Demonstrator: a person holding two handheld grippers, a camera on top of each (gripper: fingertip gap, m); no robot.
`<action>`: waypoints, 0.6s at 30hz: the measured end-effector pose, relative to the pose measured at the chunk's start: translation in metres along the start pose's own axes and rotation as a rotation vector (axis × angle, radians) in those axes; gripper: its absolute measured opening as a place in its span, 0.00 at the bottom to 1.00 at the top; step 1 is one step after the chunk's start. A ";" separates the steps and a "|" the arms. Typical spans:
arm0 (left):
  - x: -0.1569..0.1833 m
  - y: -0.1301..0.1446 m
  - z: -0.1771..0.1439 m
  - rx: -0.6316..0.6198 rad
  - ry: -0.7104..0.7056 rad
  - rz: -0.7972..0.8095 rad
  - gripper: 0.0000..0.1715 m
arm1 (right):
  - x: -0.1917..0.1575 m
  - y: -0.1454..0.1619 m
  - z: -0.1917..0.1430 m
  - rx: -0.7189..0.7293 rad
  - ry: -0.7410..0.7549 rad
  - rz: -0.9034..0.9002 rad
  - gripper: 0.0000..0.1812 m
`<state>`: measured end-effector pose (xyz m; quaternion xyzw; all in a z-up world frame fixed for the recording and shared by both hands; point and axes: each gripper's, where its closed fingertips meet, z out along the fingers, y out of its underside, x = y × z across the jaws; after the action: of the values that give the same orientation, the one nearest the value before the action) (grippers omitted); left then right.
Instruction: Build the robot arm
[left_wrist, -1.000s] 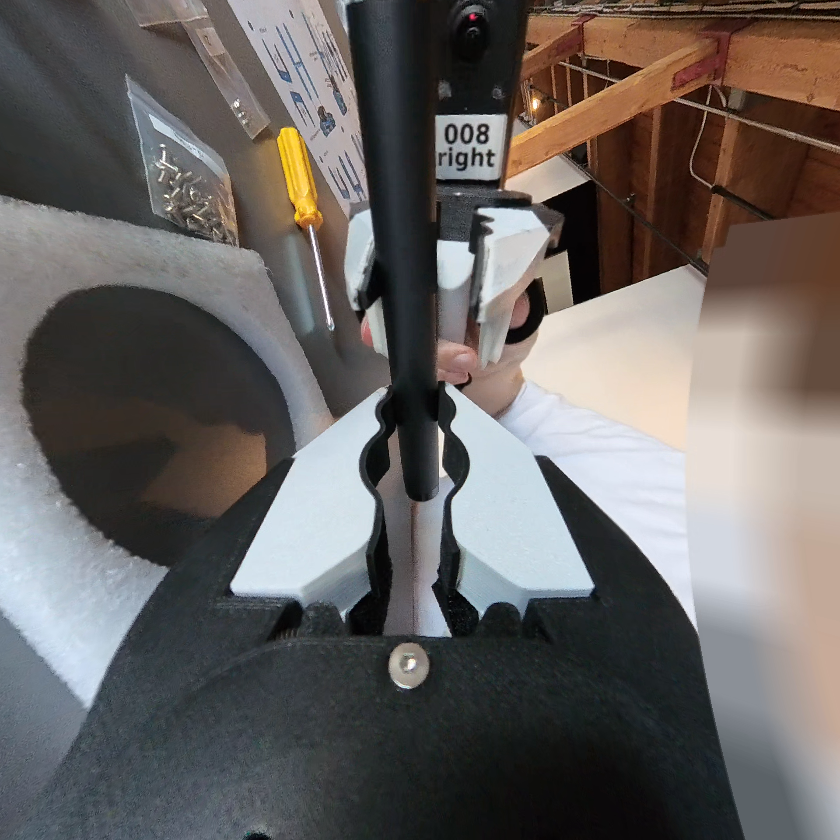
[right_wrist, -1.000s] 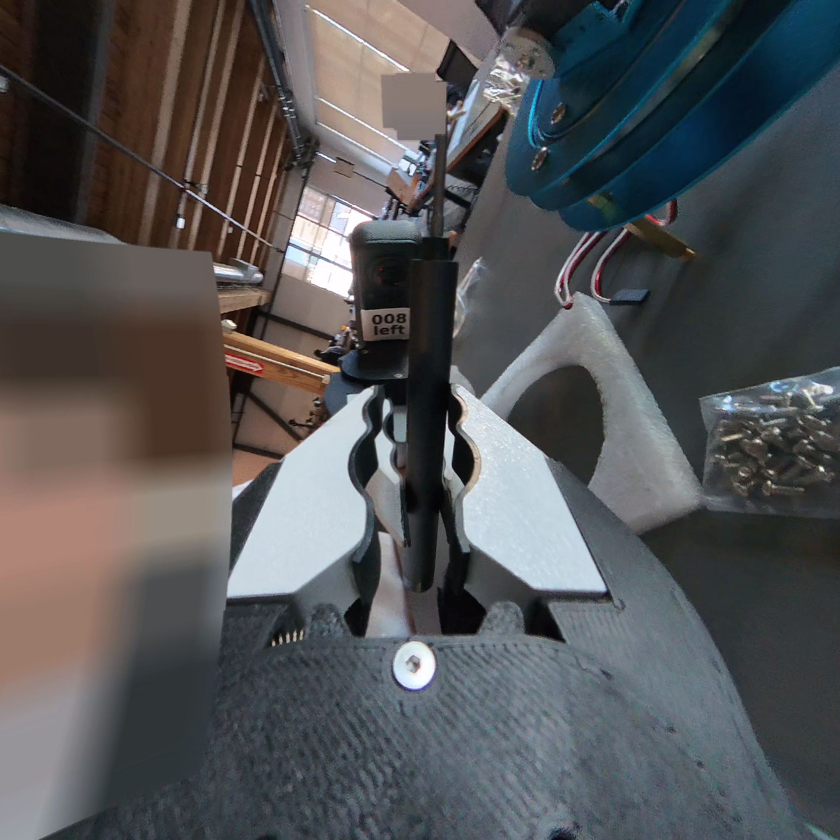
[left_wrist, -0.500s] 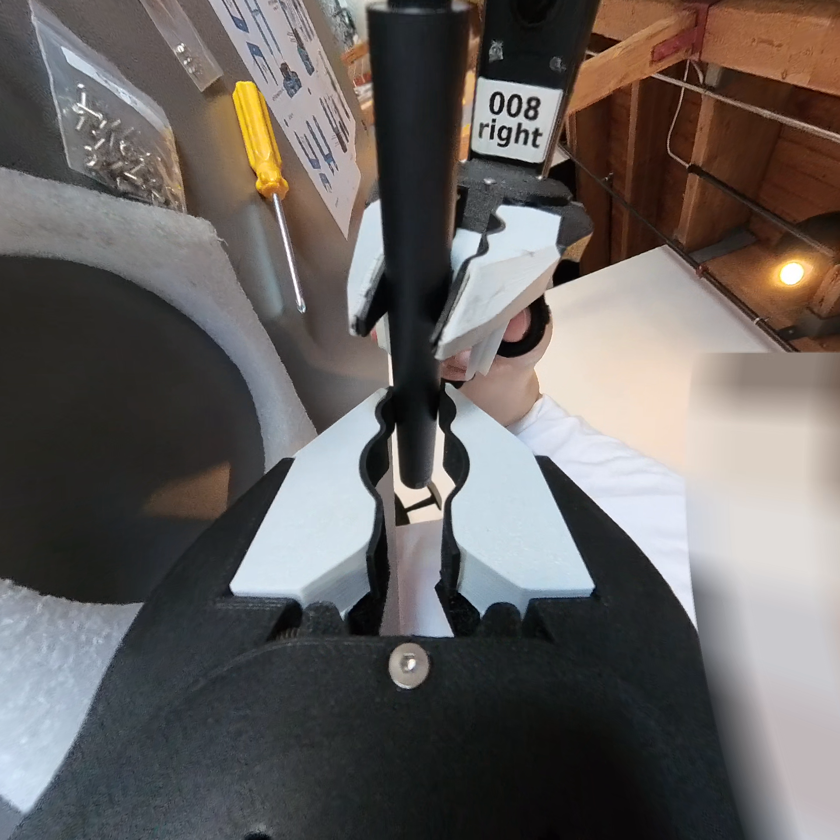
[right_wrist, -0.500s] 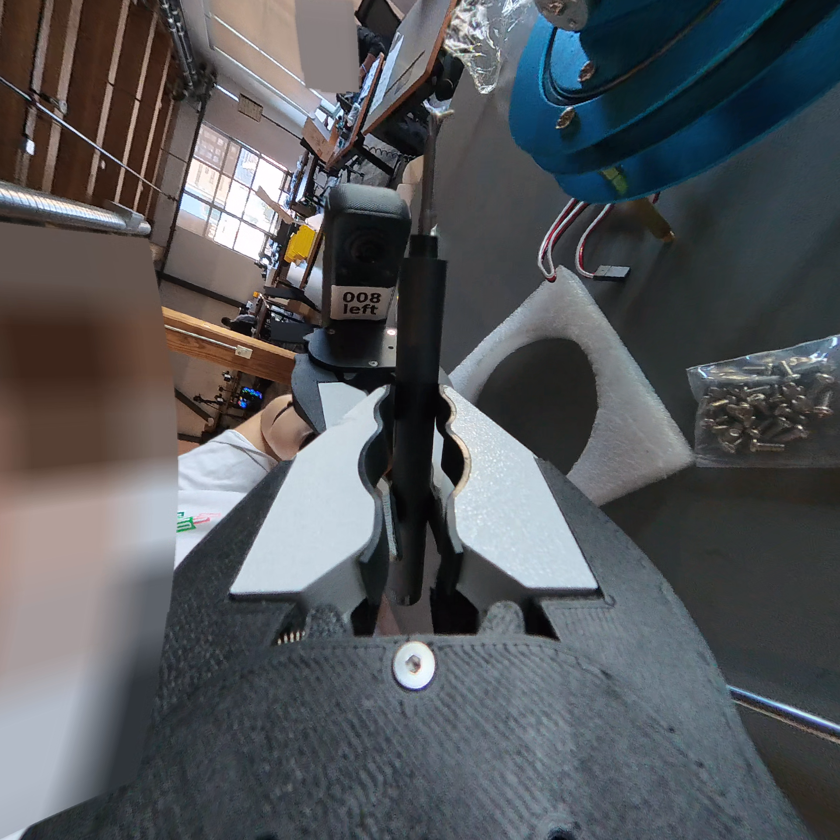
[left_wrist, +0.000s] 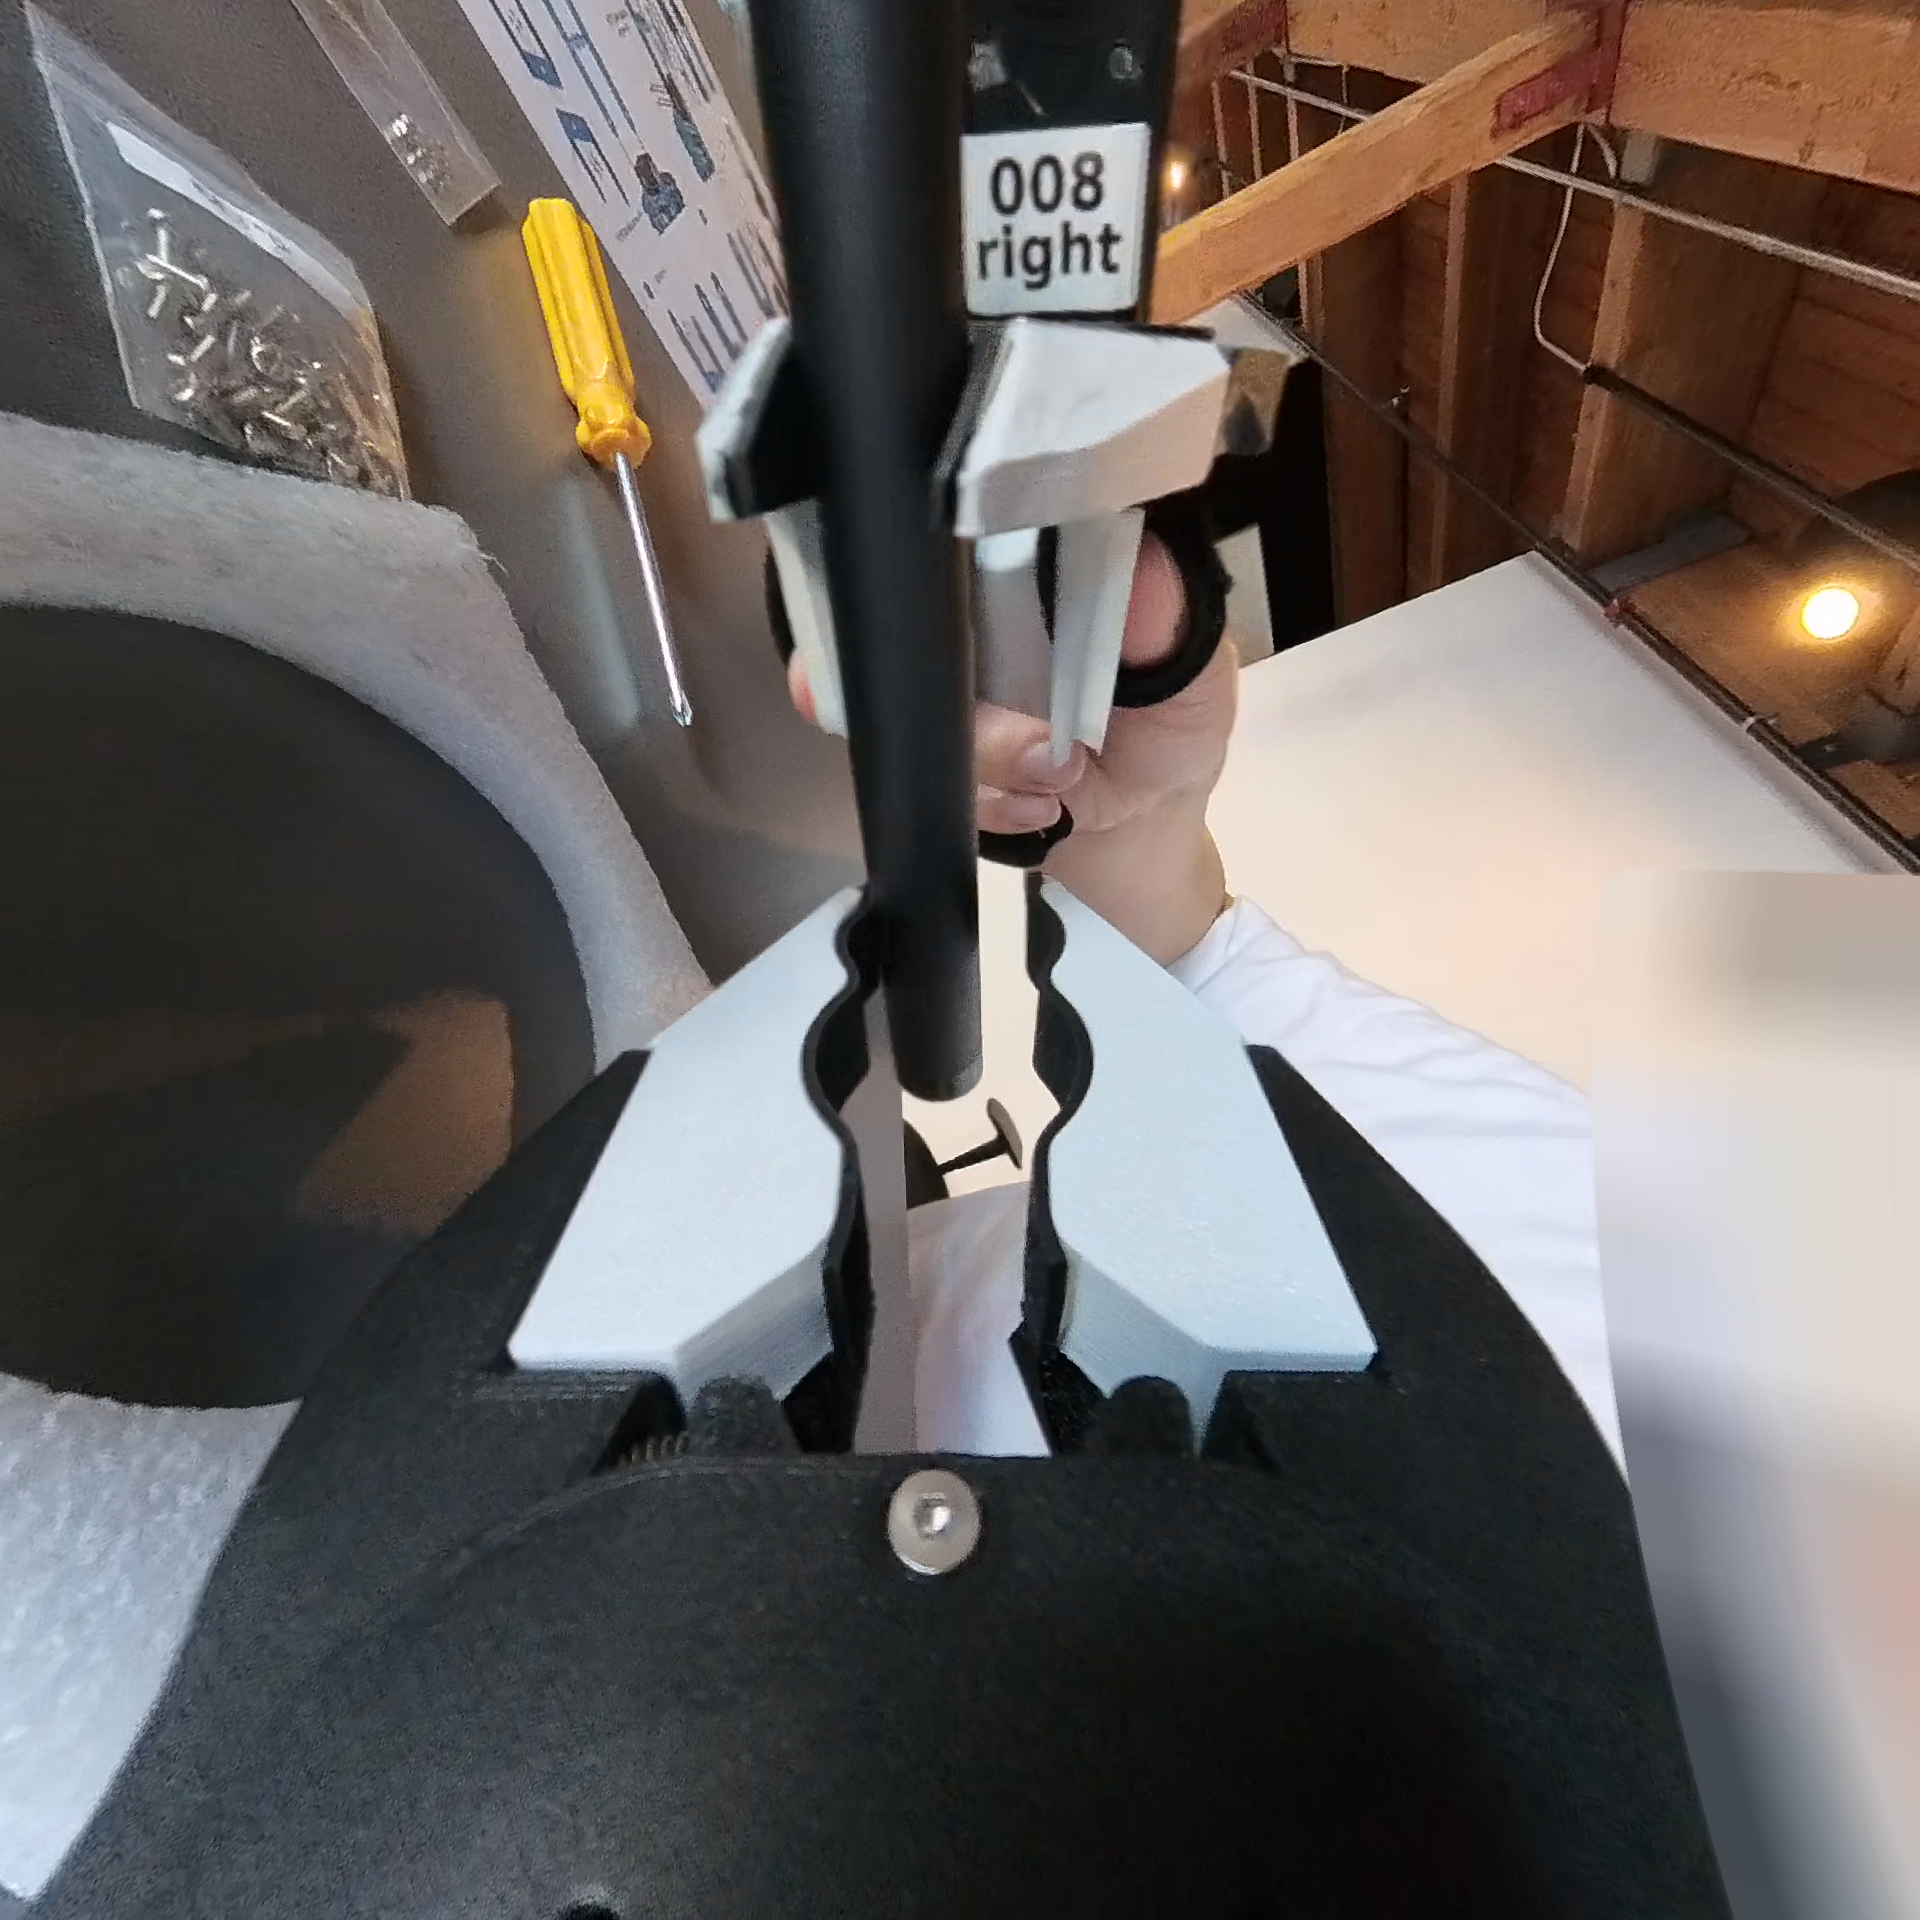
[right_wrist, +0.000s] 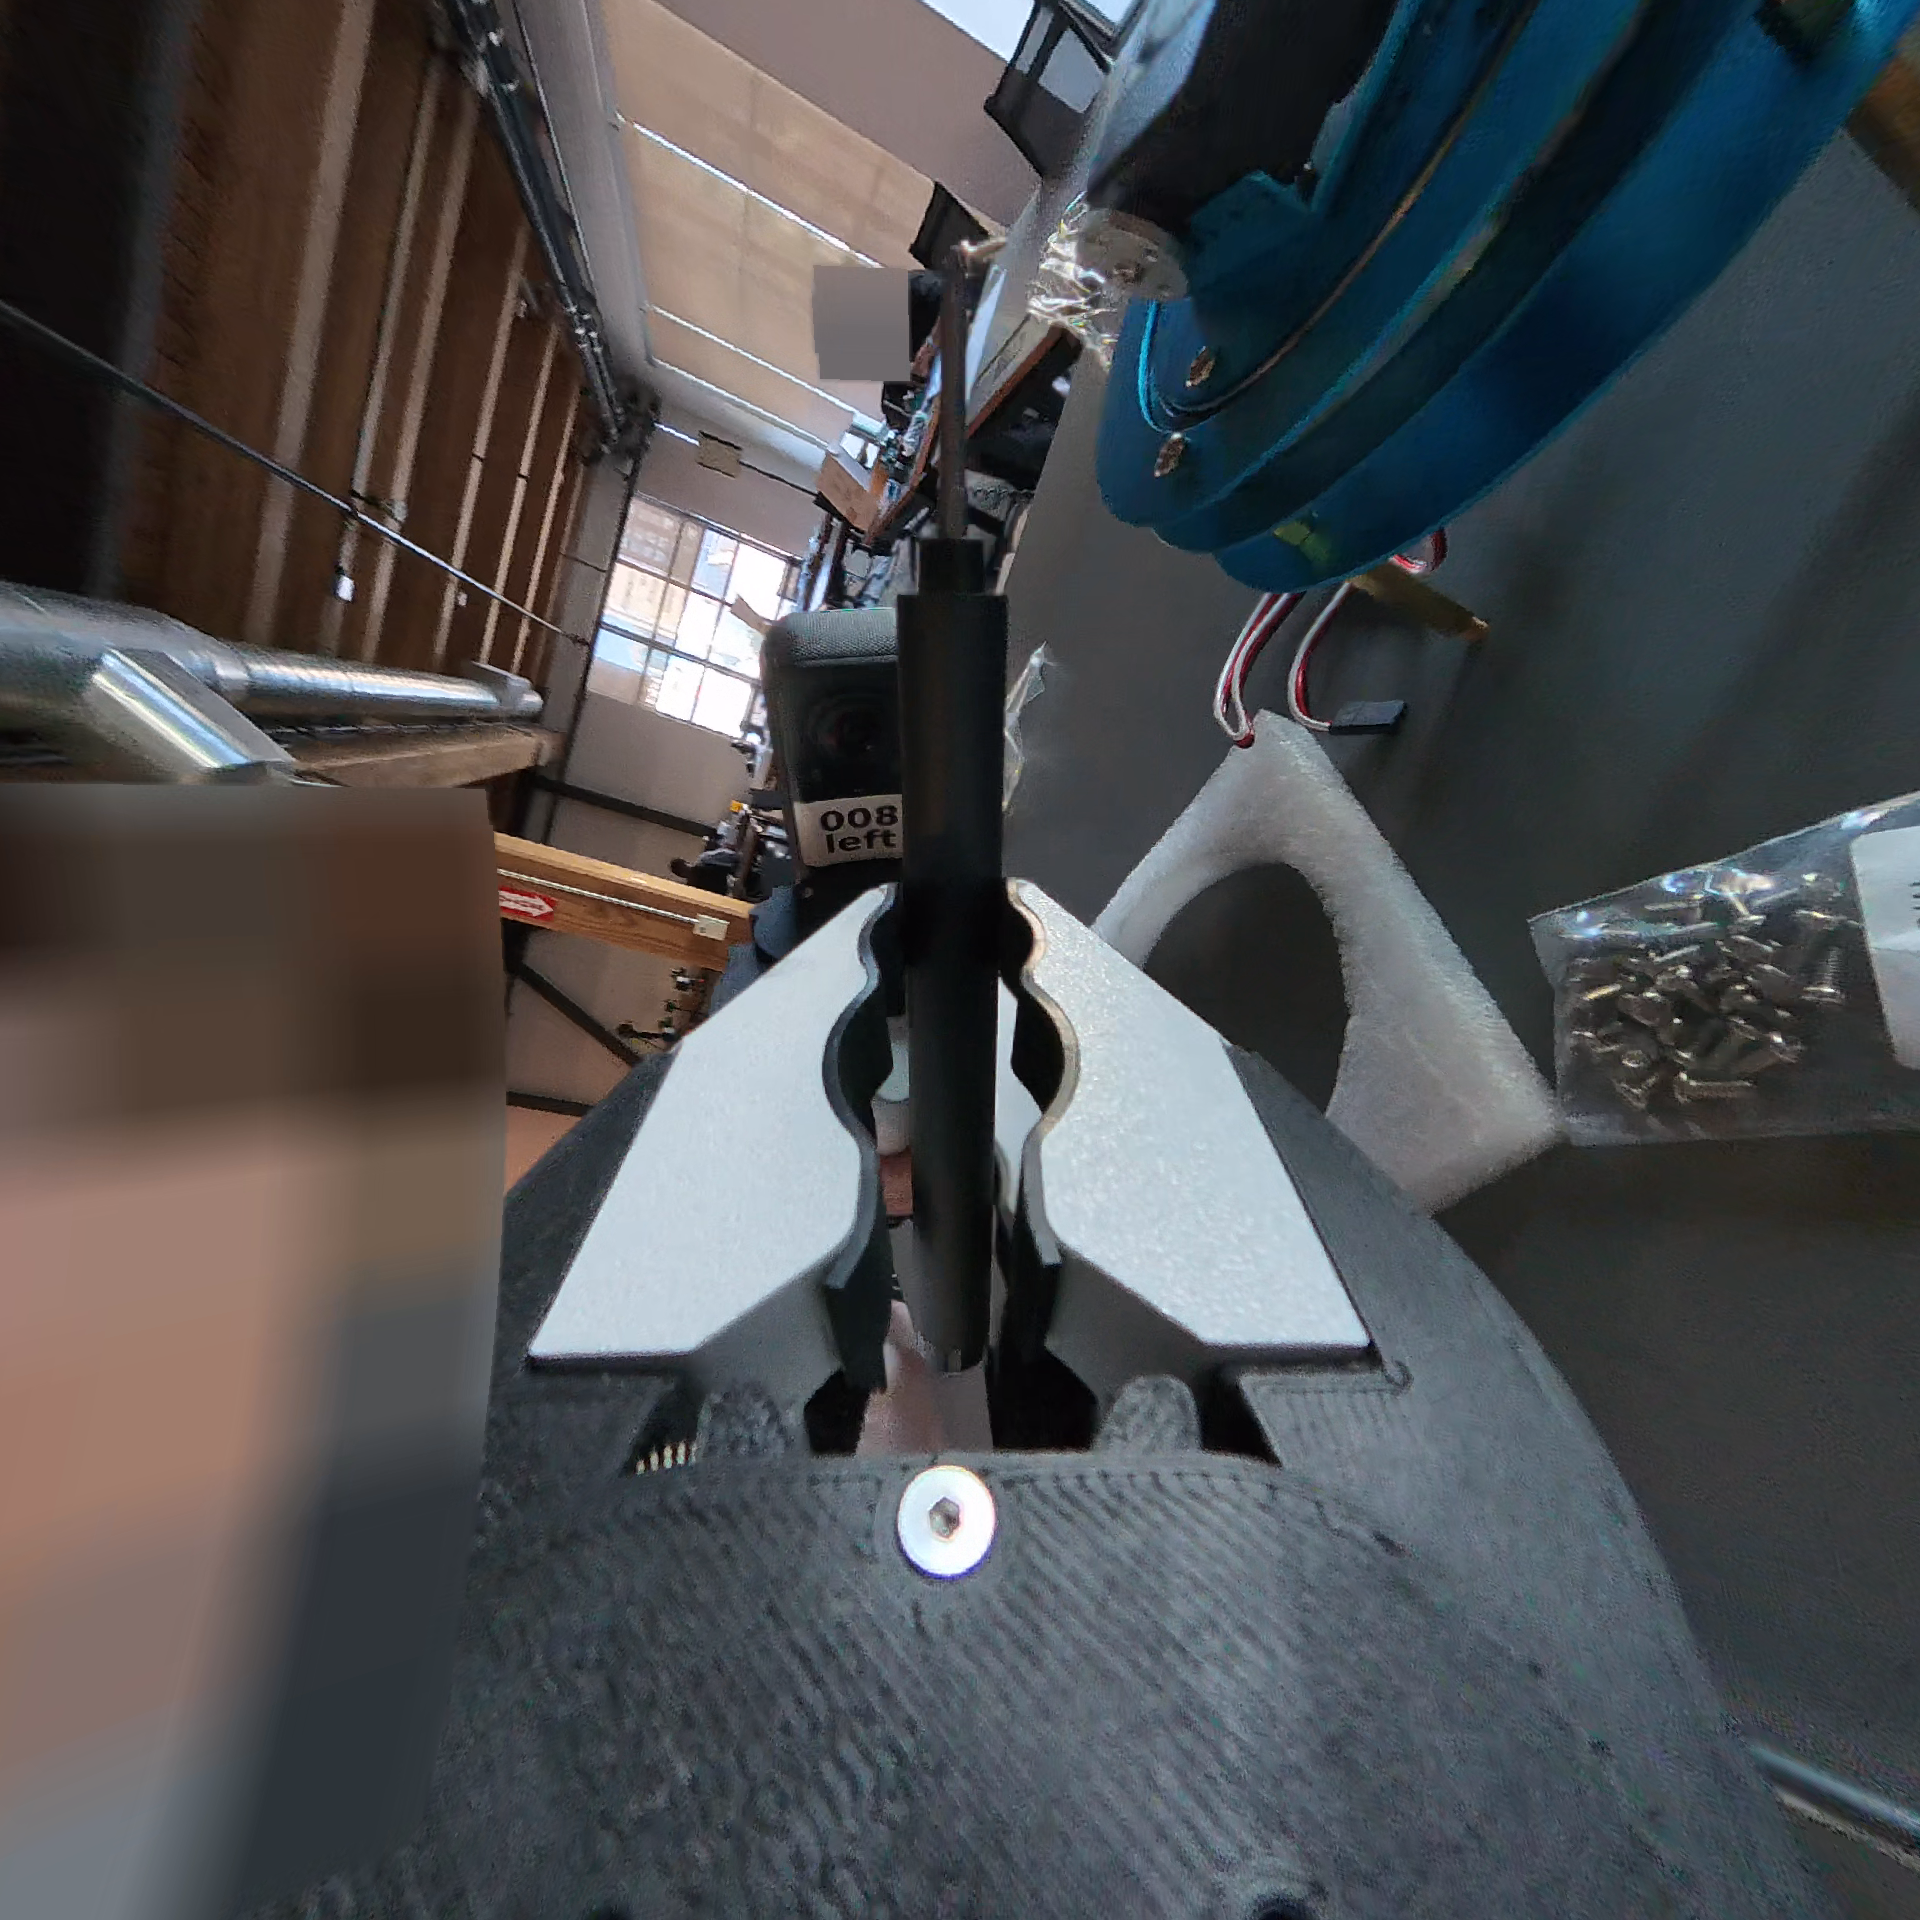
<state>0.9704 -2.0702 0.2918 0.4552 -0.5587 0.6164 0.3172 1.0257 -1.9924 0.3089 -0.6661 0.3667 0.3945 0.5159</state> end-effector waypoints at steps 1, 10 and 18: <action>-0.001 0.001 0.000 -0.004 -0.002 -0.004 0.11 | 0.001 0.000 0.002 -0.004 -0.009 0.010 0.09; 0.000 0.002 -0.003 -0.036 0.000 -0.030 0.20 | 0.002 0.004 0.002 -0.113 0.014 -0.074 0.09; -0.003 -0.010 -0.019 -0.035 -0.092 0.023 0.30 | 0.005 -0.010 -0.014 -0.212 0.088 -0.214 0.09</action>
<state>0.9762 -2.0495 0.2938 0.4711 -0.5886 0.5885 0.2919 1.0389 -2.0039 0.3111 -0.7688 0.2722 0.3440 0.4654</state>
